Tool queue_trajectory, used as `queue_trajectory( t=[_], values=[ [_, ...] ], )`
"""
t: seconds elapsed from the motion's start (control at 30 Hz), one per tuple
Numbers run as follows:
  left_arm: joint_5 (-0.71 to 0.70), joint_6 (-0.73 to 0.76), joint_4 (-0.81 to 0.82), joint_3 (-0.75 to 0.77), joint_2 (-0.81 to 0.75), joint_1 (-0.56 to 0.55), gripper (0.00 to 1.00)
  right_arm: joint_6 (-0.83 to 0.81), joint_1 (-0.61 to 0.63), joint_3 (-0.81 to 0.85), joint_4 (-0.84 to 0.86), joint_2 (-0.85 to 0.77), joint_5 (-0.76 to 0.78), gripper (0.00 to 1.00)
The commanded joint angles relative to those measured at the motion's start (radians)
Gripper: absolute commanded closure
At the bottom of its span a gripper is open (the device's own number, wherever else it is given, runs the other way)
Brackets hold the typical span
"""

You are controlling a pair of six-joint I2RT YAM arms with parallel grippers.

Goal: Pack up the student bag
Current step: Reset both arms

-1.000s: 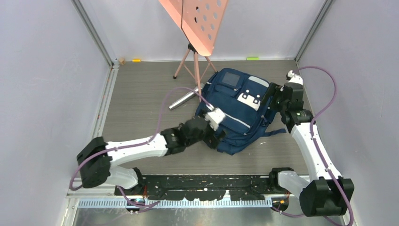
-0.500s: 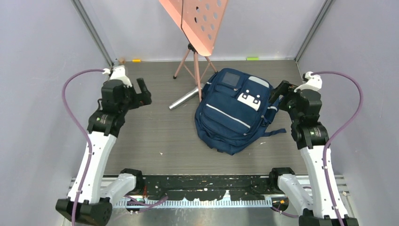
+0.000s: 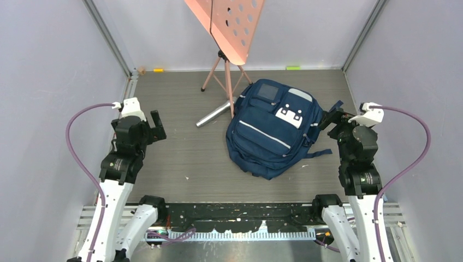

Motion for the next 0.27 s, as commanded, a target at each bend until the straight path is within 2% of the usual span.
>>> queue_trajectory(
  t=[0.0, 0.23],
  values=[
    [-0.035, 0.018, 0.012, -0.005, 0.004, 0.001, 0.00, 0.003, 0.000, -0.023, 0.051, -0.016, 0.030, 0.11],
    [-0.007, 0.019, 0.012, -0.006, 0.004, 0.001, 0.00, 0.001, 0.000, -0.022, 0.049, -0.018, 0.034, 0.11]
  ],
)
